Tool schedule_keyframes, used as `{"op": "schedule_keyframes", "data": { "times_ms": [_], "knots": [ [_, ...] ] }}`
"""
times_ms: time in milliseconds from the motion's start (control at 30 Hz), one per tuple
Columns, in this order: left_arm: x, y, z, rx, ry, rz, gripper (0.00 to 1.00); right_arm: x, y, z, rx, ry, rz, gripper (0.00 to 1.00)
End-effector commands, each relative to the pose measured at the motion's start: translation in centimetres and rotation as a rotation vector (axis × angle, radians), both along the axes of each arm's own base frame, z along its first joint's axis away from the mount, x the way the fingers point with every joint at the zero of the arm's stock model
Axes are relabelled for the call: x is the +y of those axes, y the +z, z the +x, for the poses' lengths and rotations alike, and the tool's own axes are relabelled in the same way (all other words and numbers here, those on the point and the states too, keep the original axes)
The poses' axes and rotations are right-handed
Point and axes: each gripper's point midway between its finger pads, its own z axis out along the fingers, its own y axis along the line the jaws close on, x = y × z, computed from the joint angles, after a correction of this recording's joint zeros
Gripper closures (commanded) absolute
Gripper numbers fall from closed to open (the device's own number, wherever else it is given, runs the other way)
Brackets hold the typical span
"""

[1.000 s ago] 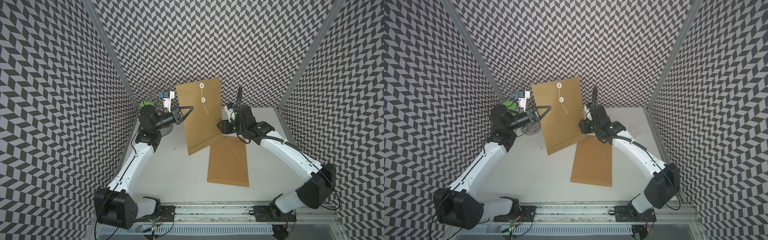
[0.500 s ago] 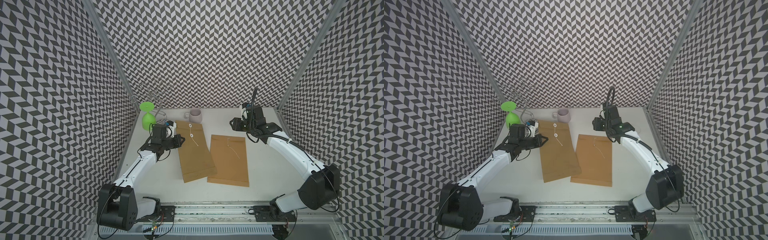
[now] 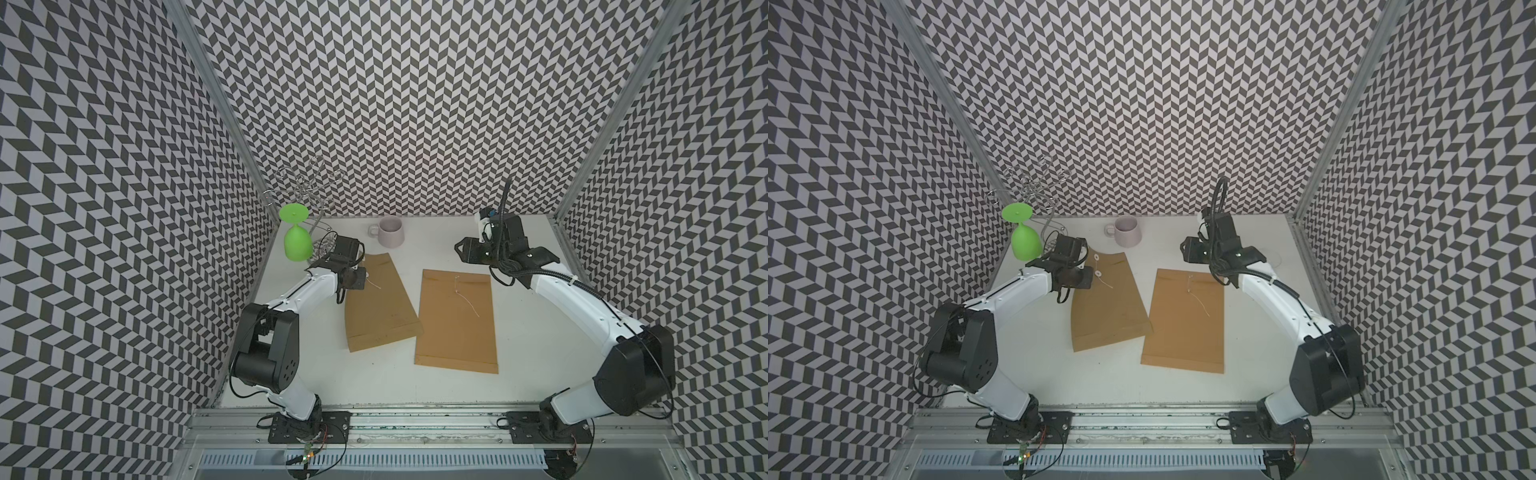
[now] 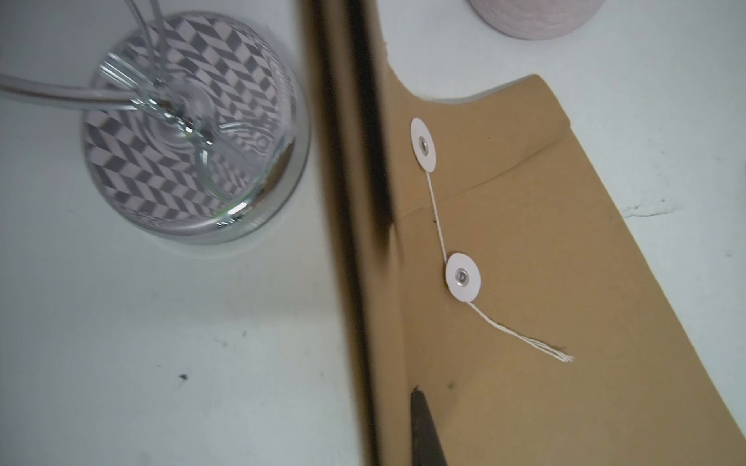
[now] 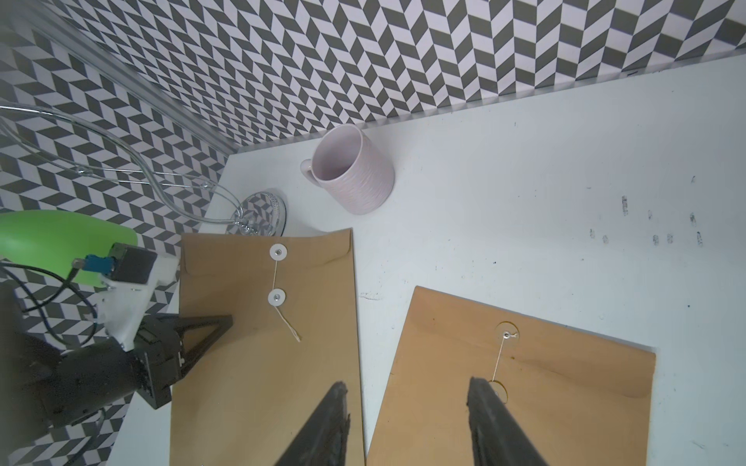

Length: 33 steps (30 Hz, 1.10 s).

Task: Close the mouth of the file bag
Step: Place the file bag at the center of the board.

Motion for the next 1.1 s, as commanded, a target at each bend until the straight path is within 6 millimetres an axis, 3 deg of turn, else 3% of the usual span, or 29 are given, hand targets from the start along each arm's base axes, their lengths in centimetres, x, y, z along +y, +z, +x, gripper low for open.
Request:
{"op": "schedule_keyframes", "data": {
  "times_ms": [0, 100, 200, 333, 467, 567, 633, 867, 1000, 1067],
  "knots": [
    [1.5, 0.0, -0.9, 0.047, -0.017, 0.14, 1.0, 1.3, -0.4, 0.4, -0.005, 0.038, 0.039, 0.51],
    [2.0, -0.1, -1.6, 0.069, -0.012, 0.175, 1.0, 1.6, -1.1, 0.4, 0.014, 0.051, 0.044, 0.51],
    [2.9, 1.8, -1.7, 0.049, 0.005, 0.176, 1.0, 2.1, -1.7, 0.4, 0.031, 0.071, 0.059, 0.51],
    [2.2, 3.4, -2.2, 0.044, -0.029, 0.117, 1.0, 2.8, -2.8, 0.3, 0.061, 0.095, 0.079, 0.51],
    [1.7, 2.1, -2.1, 0.098, -0.05, 0.111, 0.98, 5.5, -4.3, -0.9, 0.112, 0.158, 0.117, 0.51],
    [1.2, 0.7, -2.0, 0.134, -0.067, 0.113, 0.93, 7.8, -3.9, -2.0, 0.105, 0.202, 0.113, 0.51],
    [1.4, 0.9, -1.7, 0.125, -0.062, 0.13, 0.92, 8.6, -3.8, -2.2, 0.1, 0.216, 0.116, 0.51],
    [5.6, 5.2, -0.6, -0.014, 0.059, 0.17, 0.86, 8.5, -3.5, -2.1, 0.099, 0.215, 0.094, 0.51],
    [5.5, 5.6, -0.5, -0.028, 0.044, 0.167, 0.85, 8.3, -3.6, -2.3, 0.101, 0.214, 0.086, 0.51],
    [4.5, 5.0, -0.3, -0.018, 0.008, 0.135, 0.8, 8.1, -3.7, -2.4, 0.103, 0.21, 0.077, 0.51]
  ]
}}
